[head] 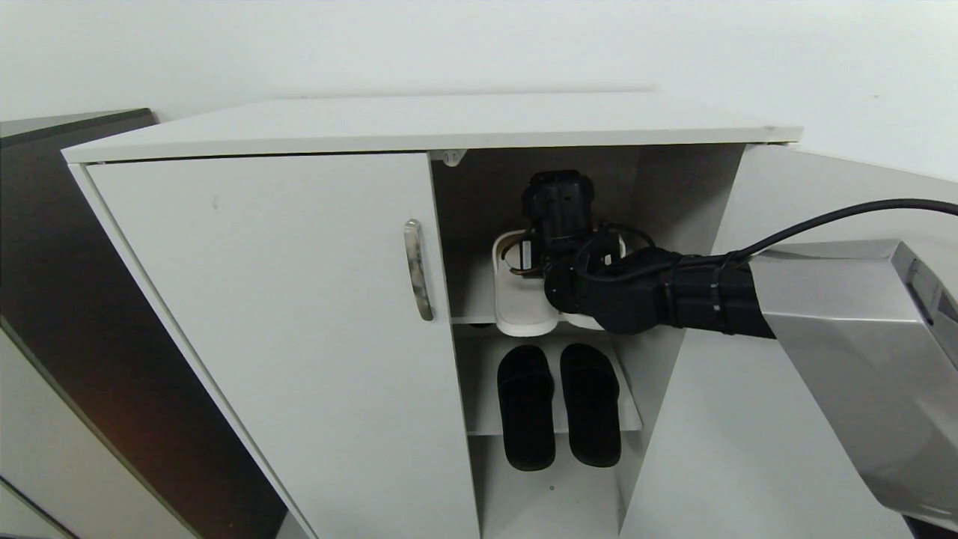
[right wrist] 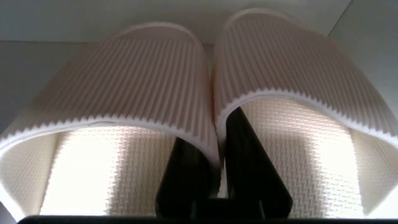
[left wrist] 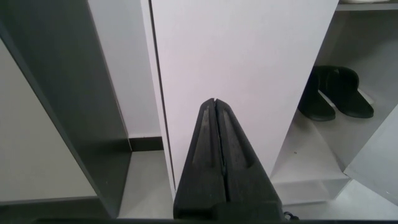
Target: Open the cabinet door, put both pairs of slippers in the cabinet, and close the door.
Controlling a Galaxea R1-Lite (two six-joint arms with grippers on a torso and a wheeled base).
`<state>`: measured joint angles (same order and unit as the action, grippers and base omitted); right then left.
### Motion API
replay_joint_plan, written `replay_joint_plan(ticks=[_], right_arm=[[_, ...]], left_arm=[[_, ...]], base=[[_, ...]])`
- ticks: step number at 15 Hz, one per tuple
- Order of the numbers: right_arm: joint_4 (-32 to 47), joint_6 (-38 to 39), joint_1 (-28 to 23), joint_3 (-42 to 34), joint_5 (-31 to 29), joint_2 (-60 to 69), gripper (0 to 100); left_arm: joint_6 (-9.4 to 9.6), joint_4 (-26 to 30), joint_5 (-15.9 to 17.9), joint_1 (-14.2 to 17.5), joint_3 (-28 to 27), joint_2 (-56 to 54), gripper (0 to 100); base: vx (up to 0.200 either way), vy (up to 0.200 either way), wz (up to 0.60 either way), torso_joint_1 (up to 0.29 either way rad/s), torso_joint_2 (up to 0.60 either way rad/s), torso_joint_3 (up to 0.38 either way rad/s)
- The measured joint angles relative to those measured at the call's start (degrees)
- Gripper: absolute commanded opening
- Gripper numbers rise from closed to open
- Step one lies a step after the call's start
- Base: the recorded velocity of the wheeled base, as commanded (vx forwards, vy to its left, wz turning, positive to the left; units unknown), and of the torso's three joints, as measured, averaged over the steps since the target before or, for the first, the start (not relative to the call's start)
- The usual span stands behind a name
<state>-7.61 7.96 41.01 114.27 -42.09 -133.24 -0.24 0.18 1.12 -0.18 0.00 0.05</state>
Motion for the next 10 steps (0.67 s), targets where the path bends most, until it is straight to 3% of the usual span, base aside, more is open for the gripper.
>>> replay_joint_plan(ticks=[3, 4, 10], right_arm=[[0.0, 0.1, 0.0, 0.0, 0.0, -0.2, 0], [0.2, 0.1, 0.0, 0.0, 0.0, -0.2, 100], [0.9, 0.3, 1.3, -3.5, -0.4, 1.5, 100]], left_arm=[[0.02, 0.0, 0.0, 0.0, 0.0, 0.0, 0], [0.02, 0.0, -0.1, 0.0, 0.0, 0.0, 0], [0.02, 0.0, -0.1, 0.0, 0.0, 0.0, 0]], base=[[0.000, 0.000, 0.00, 0.000, 0.00, 0.000], [0.000, 0.000, 0.00, 0.000, 0.00, 0.000], [0.000, 0.000, 0.00, 0.000, 0.00, 0.000]])
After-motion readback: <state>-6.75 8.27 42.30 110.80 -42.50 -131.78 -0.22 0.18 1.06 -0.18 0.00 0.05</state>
